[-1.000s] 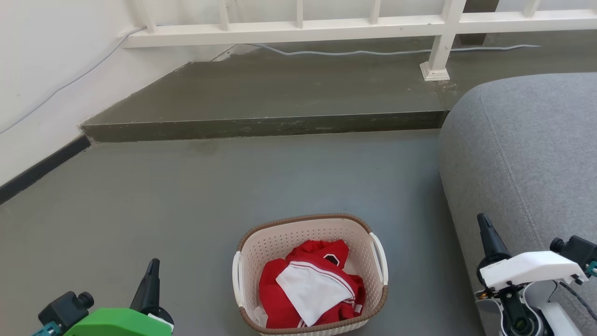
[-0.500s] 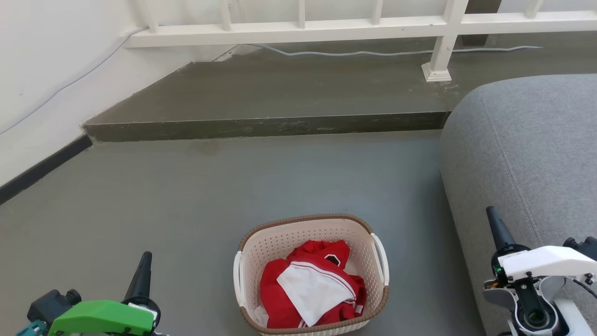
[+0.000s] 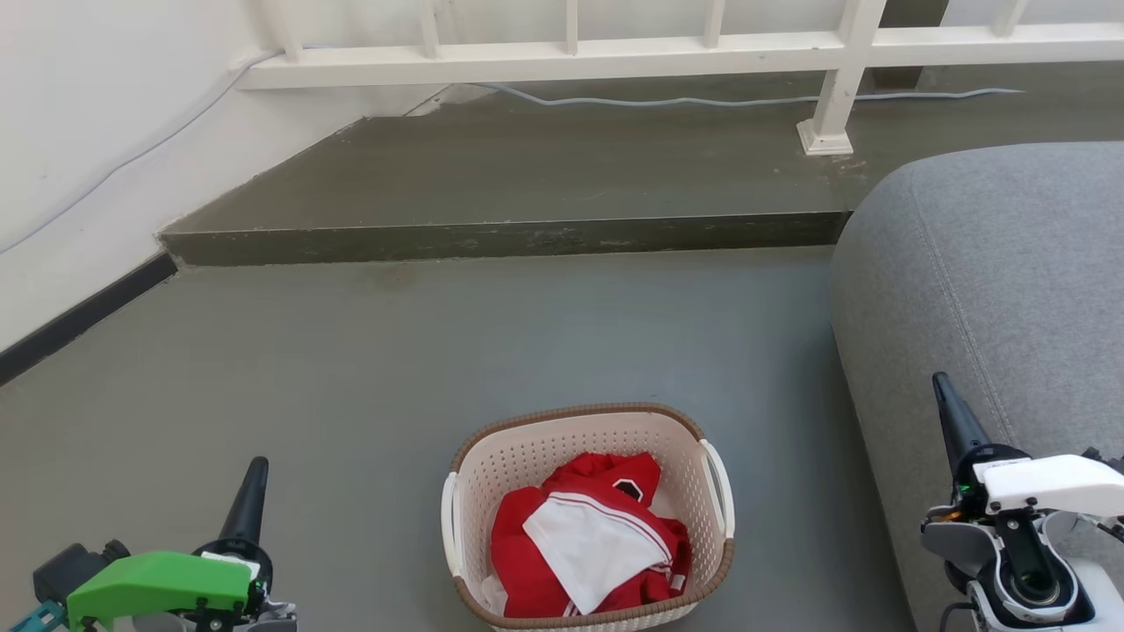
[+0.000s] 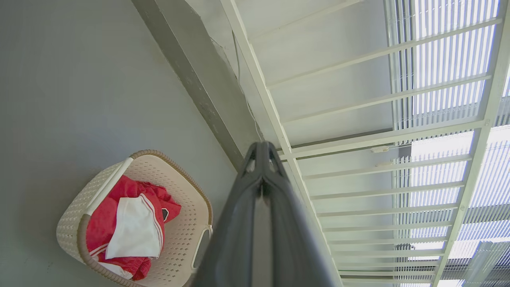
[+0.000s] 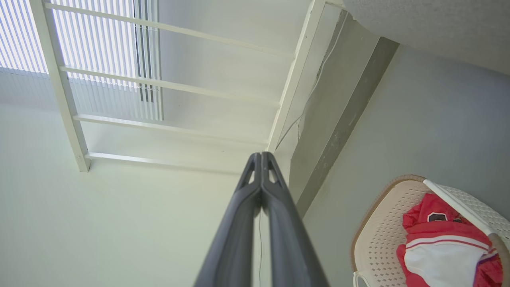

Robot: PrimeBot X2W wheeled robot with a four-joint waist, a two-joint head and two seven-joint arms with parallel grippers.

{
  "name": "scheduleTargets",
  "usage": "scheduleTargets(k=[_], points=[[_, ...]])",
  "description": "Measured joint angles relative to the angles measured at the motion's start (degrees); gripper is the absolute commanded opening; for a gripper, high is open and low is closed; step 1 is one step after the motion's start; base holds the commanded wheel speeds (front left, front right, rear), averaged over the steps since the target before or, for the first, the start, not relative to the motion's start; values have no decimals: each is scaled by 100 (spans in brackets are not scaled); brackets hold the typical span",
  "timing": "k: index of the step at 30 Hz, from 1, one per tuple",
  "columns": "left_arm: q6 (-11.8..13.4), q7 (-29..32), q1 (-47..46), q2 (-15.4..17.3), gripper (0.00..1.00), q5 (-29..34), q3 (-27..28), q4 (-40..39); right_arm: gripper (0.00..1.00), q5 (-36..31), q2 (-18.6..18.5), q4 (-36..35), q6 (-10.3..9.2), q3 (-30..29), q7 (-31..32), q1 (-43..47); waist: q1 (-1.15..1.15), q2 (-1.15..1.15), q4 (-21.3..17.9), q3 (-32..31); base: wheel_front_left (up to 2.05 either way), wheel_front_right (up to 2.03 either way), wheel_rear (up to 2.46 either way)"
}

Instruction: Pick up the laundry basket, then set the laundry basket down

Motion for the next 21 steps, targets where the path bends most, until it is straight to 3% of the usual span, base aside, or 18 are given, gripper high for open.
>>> scheduleTargets(k=[21], points=[[-286,158,-377,1,0,-1416,292,397,0,1373,54,70,280,-452,322,-159,0,0,35,-11,0,0,0]])
